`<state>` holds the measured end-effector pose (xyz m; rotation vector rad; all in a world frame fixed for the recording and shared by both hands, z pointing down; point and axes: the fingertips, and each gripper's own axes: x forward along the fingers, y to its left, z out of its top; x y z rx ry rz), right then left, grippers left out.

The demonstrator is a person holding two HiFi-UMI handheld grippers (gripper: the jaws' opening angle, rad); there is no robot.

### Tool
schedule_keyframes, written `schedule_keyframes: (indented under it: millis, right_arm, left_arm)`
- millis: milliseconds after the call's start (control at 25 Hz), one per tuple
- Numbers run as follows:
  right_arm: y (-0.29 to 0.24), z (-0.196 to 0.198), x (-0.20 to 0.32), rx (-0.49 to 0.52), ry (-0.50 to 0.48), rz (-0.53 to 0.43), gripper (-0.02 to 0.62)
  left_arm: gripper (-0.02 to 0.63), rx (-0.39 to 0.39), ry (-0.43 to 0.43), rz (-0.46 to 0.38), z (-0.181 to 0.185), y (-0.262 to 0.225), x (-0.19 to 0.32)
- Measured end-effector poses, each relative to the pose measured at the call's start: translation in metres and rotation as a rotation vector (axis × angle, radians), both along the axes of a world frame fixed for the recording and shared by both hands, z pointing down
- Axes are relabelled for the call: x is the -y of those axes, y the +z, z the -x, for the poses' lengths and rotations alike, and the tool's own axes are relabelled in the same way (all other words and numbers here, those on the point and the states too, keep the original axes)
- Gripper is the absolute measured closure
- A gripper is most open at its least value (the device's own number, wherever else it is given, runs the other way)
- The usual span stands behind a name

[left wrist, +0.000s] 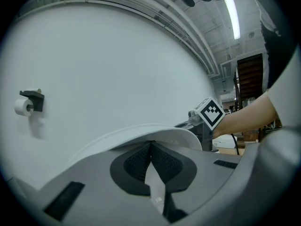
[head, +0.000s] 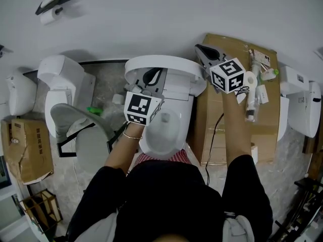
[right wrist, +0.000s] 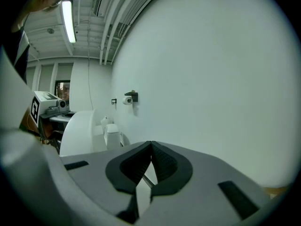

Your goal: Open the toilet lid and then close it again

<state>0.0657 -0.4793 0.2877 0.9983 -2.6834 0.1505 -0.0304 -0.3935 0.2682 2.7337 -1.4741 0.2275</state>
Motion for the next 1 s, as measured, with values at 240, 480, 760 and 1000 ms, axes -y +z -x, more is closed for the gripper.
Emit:
schedule_keyframes:
  millis: [240, 480, 760, 1000]
  right_arm:
    - [-0.008, -0.011, -0.013, 0.028, 0.037, -0.016, 0.575]
    - [-0.012, -0.02, -0.024, 0.064, 0.056, 0.004, 0.577]
    - [-0.012, -0.016, -0.035, 0.056, 0.049, 0.02, 0.577]
    - [-0.017, -0.014, -0.05, 0.105, 0.08, 0.014, 0.577]
  left_arm:
    - [0.603, -0.009, 0.016, -0.018, -0.005, -0.007, -0.005]
    - [0.603, -0.015, 0.025, -0.024, -0.008, -0.011, -0.008]
    - [0.603, -0.015, 0.03, -0.014, -0.008, -0.009, -0.013]
    - [0.603, -0.016, 0.045, -0.021, -0.006, -0.008, -0.031]
